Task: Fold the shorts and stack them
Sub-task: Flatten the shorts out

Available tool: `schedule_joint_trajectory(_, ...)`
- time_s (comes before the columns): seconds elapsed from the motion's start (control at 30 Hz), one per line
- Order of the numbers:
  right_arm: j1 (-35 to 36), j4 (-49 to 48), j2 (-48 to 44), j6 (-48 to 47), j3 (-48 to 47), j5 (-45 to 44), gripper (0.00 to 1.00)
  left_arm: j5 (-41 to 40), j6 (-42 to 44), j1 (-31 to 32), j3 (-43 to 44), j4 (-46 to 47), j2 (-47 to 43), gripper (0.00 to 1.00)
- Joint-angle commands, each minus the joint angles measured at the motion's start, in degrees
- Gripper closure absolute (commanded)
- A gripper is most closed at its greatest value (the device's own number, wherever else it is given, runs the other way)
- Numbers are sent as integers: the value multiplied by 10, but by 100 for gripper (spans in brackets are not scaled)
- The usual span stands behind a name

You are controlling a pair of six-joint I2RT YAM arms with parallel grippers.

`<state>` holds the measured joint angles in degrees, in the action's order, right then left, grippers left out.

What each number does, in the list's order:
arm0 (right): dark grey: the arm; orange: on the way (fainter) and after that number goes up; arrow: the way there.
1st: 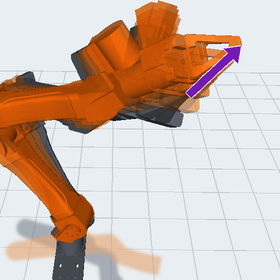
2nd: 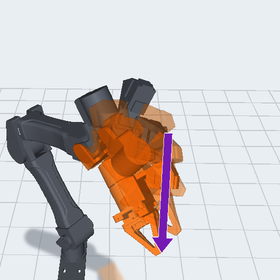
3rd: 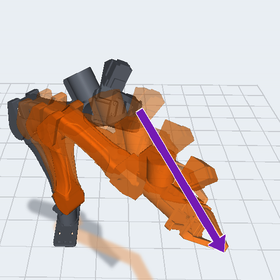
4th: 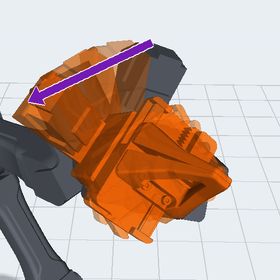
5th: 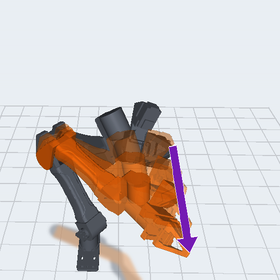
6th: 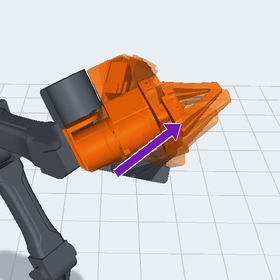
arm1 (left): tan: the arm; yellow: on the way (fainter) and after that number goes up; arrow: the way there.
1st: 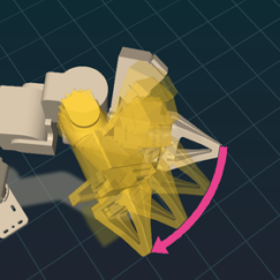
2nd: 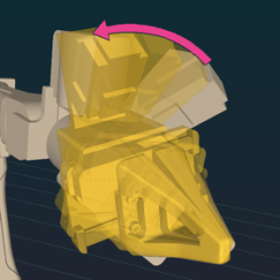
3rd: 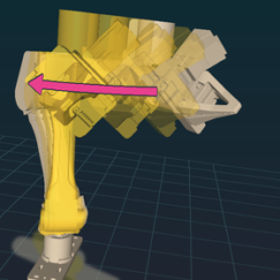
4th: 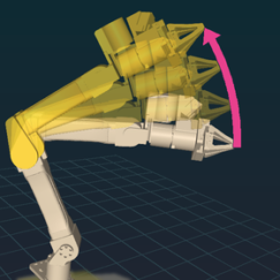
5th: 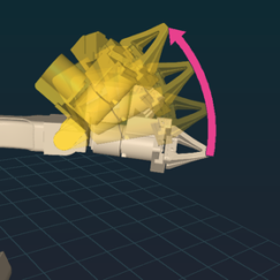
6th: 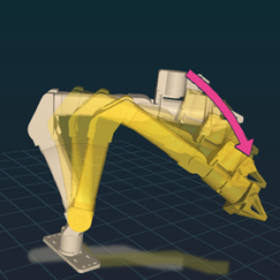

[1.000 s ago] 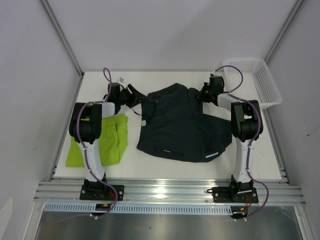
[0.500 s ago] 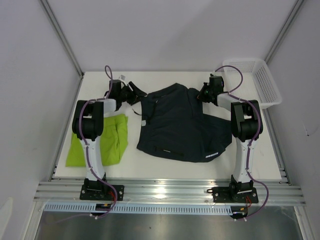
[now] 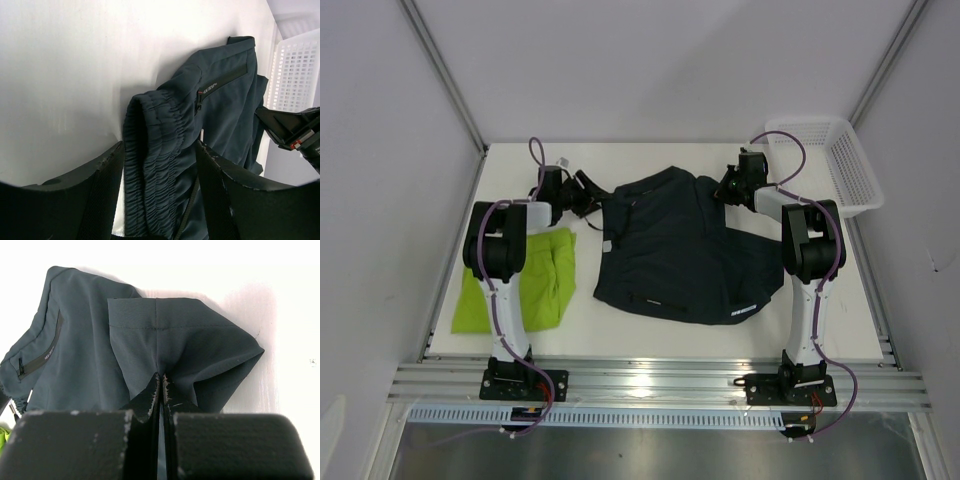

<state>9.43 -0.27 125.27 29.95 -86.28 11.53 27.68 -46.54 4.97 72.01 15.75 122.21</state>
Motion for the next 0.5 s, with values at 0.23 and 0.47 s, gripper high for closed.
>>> schedule_joint_trajectory(0.23, 4, -1, 2, -6, -20, 10, 100, 62, -27, -3, 62, 32, 38, 39)
schedule_joint_trajectory(0.47, 5, -1, 3, -5, -21, 12, 100, 92, -46, -3, 81, 45, 72, 39)
